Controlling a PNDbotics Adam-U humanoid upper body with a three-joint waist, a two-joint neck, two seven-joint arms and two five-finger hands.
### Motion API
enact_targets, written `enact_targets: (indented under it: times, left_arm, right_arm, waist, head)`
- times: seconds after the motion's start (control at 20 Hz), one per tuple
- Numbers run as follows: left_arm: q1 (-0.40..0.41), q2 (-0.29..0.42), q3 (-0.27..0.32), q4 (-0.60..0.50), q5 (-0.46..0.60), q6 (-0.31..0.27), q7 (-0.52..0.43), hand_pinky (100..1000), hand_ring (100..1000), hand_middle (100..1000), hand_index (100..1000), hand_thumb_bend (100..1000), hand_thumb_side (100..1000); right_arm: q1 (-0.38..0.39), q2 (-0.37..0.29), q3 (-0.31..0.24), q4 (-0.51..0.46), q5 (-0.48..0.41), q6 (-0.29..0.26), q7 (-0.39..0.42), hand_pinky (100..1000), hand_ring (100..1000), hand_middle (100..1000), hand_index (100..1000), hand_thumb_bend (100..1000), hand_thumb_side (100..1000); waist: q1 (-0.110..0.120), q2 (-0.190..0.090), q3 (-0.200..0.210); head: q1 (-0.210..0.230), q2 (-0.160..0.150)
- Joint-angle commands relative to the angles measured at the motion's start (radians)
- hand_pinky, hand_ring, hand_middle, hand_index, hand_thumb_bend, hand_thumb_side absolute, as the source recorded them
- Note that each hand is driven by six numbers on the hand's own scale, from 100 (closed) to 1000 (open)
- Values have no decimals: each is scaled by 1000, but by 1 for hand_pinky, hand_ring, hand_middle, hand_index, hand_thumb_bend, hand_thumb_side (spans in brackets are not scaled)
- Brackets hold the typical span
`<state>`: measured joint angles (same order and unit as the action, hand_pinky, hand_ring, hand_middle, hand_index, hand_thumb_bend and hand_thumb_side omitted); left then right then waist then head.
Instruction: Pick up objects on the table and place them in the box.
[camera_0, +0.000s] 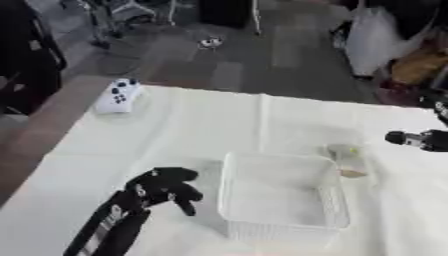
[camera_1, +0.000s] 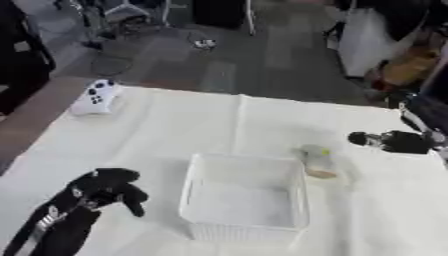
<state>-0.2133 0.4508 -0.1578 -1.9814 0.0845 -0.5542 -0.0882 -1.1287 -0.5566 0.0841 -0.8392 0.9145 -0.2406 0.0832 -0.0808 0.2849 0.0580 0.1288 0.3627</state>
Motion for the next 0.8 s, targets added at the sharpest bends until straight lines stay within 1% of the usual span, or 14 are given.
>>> enact_targets:
  times: [0.05,0.3,0.55,0.6,0.65,0.8]
  left_arm:
    - [-19,17,-5,-19,-4,1,-1,517,707,809,888,588,789]
    - [-39,29,-9,-19,4,0,-7,519,707,809,888,590,784]
    - [-50,31,-11,-19,13,-3,-14,520,708,810,888,588,784]
    - [-52,32,-11,-19,14,-3,-15,520,708,810,888,588,784]
    - [-54,32,-11,-19,15,-3,-17,520,708,810,888,587,784]
    - [-65,34,-16,-19,19,-4,-22,521,708,810,888,587,783]
  right_arm:
    - [-25,-38,-8,-20,-13,-6,19,720,780,835,905,935,1000]
    - [-22,-42,-10,-19,-14,-15,56,743,787,846,928,932,1000]
    - [-14,-38,-12,-17,6,-31,79,754,783,845,936,932,1000]
    - [-12,-37,-14,-17,8,-38,80,756,784,846,932,931,1000]
    - [-10,-36,-15,-16,7,-45,81,749,776,838,950,938,1000]
    - [0,-40,-26,-2,-9,-86,91,747,774,837,967,940,1000]
  waist:
    - [-5,-11,6]
    - [-18,-3,21]
    - [-20,5,27]
    - [-20,6,29]
    - [-21,8,30]
    - [-24,15,38]
  head:
    - [14,-27]
    - [22,-41]
    - [23,-50]
    - [23,-52]
    - [24,-55]
    - [27,-75]
